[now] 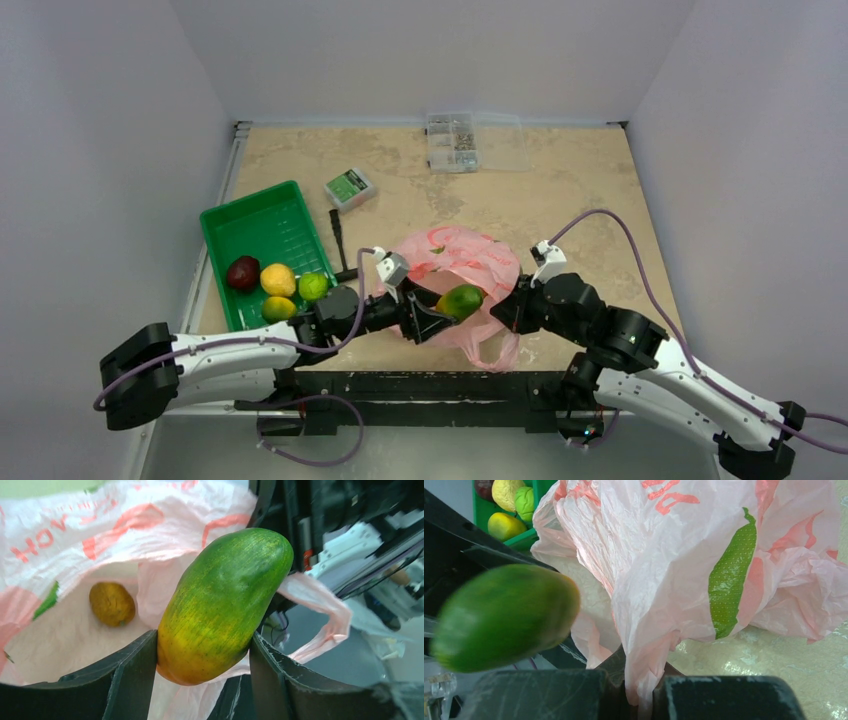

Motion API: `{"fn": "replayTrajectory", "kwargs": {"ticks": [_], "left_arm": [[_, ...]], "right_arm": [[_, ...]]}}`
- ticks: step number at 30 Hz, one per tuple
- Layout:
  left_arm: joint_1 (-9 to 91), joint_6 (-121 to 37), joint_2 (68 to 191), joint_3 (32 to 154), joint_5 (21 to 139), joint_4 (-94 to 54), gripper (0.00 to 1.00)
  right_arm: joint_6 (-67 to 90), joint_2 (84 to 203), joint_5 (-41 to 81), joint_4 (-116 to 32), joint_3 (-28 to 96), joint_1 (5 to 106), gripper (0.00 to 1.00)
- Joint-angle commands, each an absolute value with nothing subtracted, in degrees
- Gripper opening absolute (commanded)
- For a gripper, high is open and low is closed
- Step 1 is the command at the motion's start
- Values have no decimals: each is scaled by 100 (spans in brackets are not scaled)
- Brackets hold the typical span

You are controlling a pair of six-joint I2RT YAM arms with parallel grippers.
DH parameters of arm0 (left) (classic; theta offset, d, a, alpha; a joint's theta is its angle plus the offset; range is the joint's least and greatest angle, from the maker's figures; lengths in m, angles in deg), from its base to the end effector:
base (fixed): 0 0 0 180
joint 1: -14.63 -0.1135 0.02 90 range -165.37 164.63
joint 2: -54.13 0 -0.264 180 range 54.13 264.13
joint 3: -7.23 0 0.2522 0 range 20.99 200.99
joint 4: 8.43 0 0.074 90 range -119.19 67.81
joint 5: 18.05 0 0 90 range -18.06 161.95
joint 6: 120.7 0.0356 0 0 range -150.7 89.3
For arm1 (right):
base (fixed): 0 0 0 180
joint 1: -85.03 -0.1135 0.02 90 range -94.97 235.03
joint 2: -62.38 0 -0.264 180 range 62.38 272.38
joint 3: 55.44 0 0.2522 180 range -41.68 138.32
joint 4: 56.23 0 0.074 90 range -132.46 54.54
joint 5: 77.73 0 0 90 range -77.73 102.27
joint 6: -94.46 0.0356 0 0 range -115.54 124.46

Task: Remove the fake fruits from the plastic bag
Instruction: Take out the fake fruit from the plastic bag, then place the fake fruit in the bin.

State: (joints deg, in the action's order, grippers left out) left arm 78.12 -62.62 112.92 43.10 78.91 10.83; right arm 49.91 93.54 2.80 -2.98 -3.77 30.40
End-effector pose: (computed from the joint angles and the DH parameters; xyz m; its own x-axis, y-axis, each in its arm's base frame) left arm 0.0964 -0.2029 0.2341 -0.5224 -0.1286 -0.8430 0.7847 0.3144 -0.5342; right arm 0.0754 0.0962 0.2795 -0.7357 0.1779 -0.6535 -0.2850 0.7940 0.5370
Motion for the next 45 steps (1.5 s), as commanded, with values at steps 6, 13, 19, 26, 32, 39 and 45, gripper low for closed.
{"fn": "replayTrajectory", "kwargs": {"ticks": [6, 13, 19, 26, 32, 39, 45], "left_arm": [[7661, -7606, 9487, 4458, 4779, 163, 0], [7625, -9892, 9380, 6886, 934, -7312, 0], [6755, -12416, 11046, 8414, -157, -12129, 0], [5279, -6570, 11740, 8642, 546, -8374, 0], [2883, -4357, 12124, 8868, 4805, -6322, 0], [1077, -4204, 14543, 10904, 7626, -7393, 0], [647, -3950, 15770, 11377, 8094, -7557, 0]], "right_arm": [[5055, 9398, 189, -365, -160, 3054, 0], [5065, 9448, 291, -489, -216, 3050, 0], [5025, 9578, 300, -520, -187, 3054, 0], [5024, 9532, 312, -498, -169, 3053, 0], [5034, 9508, 282, -510, -179, 3054, 0], [5108, 9446, 383, -541, -133, 3051, 0], [5141, 9496, 353, -548, 26, 3050, 0]]}}
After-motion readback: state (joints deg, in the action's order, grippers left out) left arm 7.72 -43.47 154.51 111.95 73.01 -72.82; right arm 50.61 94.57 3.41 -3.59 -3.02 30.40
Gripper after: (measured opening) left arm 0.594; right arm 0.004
